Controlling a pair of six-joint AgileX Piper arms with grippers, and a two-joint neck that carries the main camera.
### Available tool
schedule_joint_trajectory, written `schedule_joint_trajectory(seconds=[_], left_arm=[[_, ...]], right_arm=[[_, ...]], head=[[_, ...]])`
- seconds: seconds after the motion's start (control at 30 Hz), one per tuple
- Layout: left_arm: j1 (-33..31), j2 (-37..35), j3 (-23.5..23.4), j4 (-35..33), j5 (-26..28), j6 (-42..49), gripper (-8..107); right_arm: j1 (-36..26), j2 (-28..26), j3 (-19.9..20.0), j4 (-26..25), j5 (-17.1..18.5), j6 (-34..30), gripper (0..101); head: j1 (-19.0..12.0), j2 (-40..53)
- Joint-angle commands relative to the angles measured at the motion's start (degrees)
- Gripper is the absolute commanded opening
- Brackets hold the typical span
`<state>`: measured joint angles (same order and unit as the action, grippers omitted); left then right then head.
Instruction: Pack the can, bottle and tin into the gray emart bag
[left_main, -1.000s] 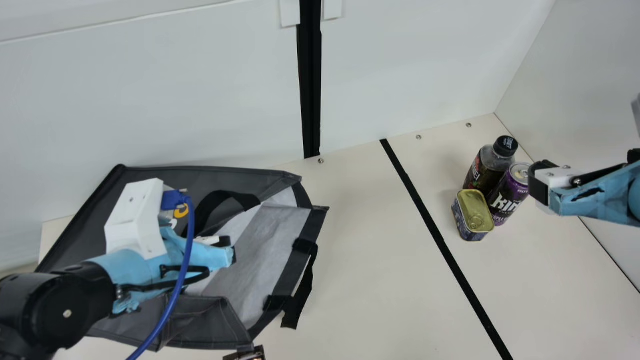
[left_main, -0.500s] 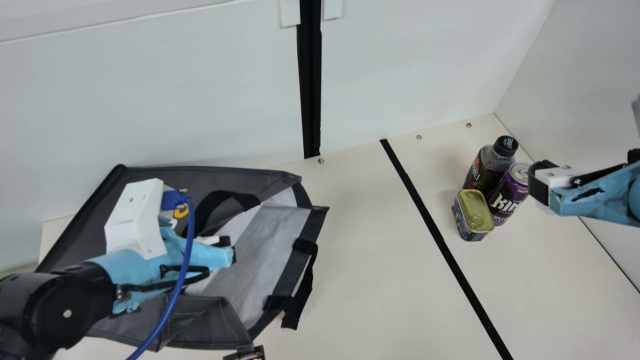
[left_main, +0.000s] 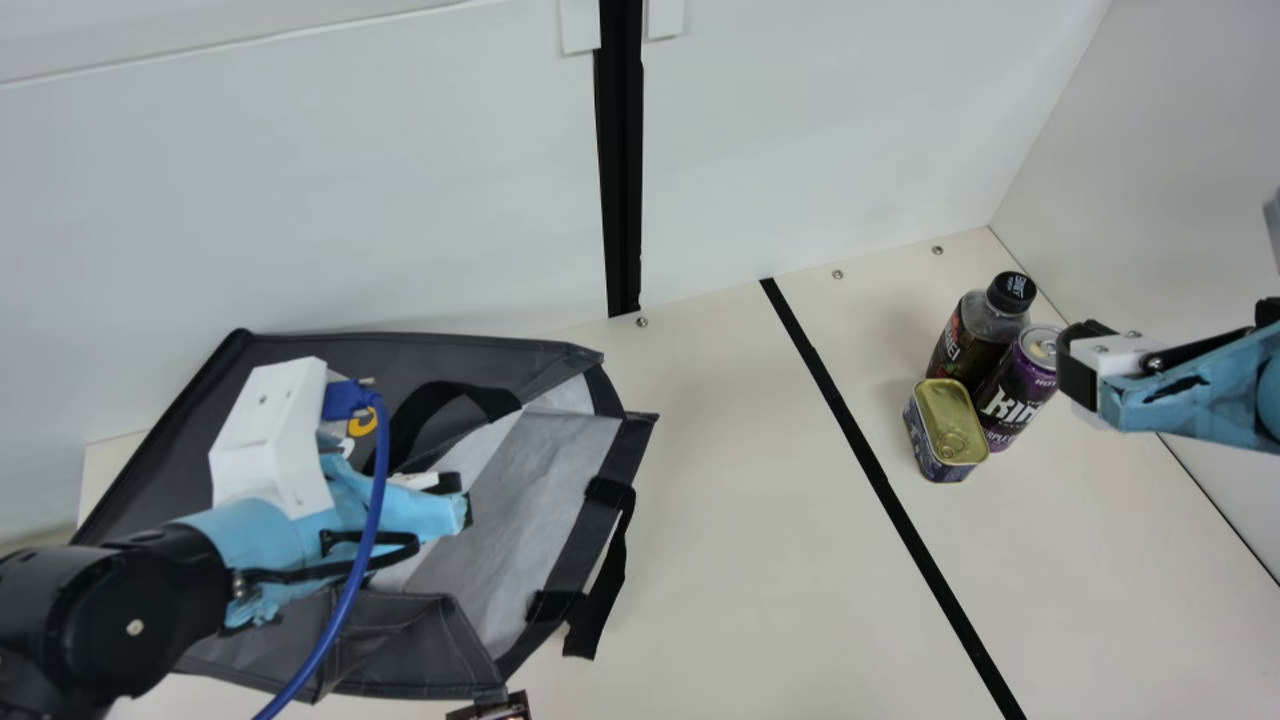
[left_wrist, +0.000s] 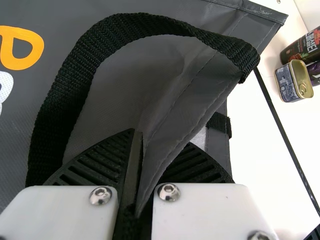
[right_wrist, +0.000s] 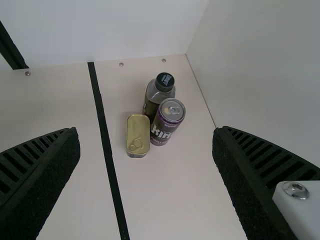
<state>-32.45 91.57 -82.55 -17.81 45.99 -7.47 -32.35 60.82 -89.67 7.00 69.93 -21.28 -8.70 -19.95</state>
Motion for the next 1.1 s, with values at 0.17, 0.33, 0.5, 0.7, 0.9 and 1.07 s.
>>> schedule_joint_trajectory(seconds=[0.17,0.33,0.5,0.7,0.9,1.07], left_arm=[[0.0,0.0,0.0,0.0,0.0,0.0,10],[0.0,0.0,0.0,0.0,0.0,0.0,10],[0.0,0.0,0.0,0.0,0.0,0.0,10],[0.0,0.0,0.0,0.0,0.0,0.0,10],[0.0,0.0,0.0,0.0,0.0,0.0,10],[0.0,0.0,0.0,0.0,0.0,0.0,10]], right_arm=[[0.71,0.12,-0.11,-0.82,-0.07,0.69,91],[1.79,0.69,-0.72,-2.99,-0.17,2.03,91],[2.72,1.51,-1.39,-5.61,-0.03,3.3,91],[3.66,2.93,-1.82,-8.48,-0.03,4.51,91],[3.97,4.51,-1.53,-10.57,-0.03,4.93,91],[3.81,5.96,-1.18,-11.42,-0.03,4.87,91]], head=[[-1.3,-0.05],[-1.3,-0.05],[-1.3,-0.05],[-1.3,-0.05],[-1.3,-0.05],[-1.3,-0.05]])
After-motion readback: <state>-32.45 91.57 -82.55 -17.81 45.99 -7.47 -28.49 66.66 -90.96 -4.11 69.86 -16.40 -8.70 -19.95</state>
